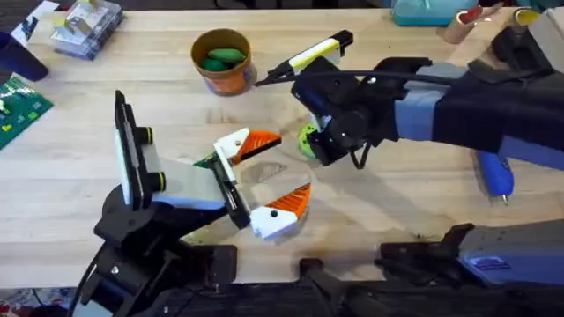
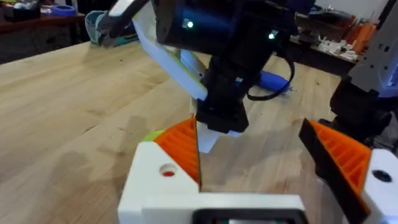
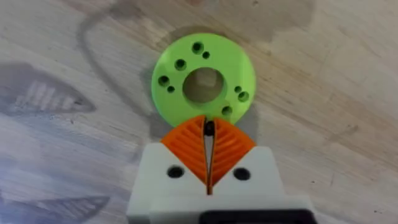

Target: Pick up the gripper from the table and insert it into the empty holder that is missing its gripper. Then pick up a screw, insert it into the mounting hole, and use the screwdriver to tighten it. Finally, clean up the table by picking up the vegetable and placing it into the bucket.

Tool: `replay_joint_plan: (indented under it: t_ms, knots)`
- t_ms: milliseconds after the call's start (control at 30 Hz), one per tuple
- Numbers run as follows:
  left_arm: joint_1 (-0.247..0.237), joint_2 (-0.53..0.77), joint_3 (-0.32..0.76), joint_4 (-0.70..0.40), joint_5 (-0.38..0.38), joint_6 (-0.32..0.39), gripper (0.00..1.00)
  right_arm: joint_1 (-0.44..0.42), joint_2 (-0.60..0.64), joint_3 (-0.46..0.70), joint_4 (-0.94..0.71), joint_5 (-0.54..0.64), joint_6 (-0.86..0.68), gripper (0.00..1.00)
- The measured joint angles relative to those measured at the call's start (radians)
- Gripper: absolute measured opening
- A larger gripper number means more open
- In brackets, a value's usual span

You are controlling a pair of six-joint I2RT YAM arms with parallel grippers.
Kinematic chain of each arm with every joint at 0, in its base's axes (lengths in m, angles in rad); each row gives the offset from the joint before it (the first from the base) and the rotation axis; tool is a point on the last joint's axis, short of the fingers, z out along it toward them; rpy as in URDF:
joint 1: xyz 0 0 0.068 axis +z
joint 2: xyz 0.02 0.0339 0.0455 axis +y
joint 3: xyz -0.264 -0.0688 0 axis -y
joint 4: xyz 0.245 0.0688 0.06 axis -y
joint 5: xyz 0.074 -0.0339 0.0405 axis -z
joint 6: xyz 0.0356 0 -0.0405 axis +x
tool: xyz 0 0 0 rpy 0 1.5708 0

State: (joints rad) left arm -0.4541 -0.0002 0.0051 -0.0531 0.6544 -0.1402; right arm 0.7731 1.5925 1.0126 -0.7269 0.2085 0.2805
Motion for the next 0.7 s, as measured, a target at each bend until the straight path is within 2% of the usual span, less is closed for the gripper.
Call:
replay_joint_plan:
  t_ms: [267, 367, 500, 700]
  knots:
    - [0.0, 0.0, 0.0, 0.0, 0.0, 0.0, 0.986, 0.0, 0.0, 0.0, -0.011, 0.0, 0.0, 0.007]
    - [0.0, 0.0, 0.0, 0.0, 0.0, 0.0, 0.986, 0.0, -0.003, 0.023, -0.077, 0.0, 0.0, 0.007]
    - [0.0, 0.0, 0.0, 0.0, 0.0, 0.0, 0.986, -0.007, -0.028, 0.124, -0.19, -0.001, 0.0, 0.007]
    - [0.0, 0.0, 0.0, 0.0, 0.0, 0.0, 0.986, -0.018, -0.085, 0.337, -0.337, -0.003, -0.007, 0.006]
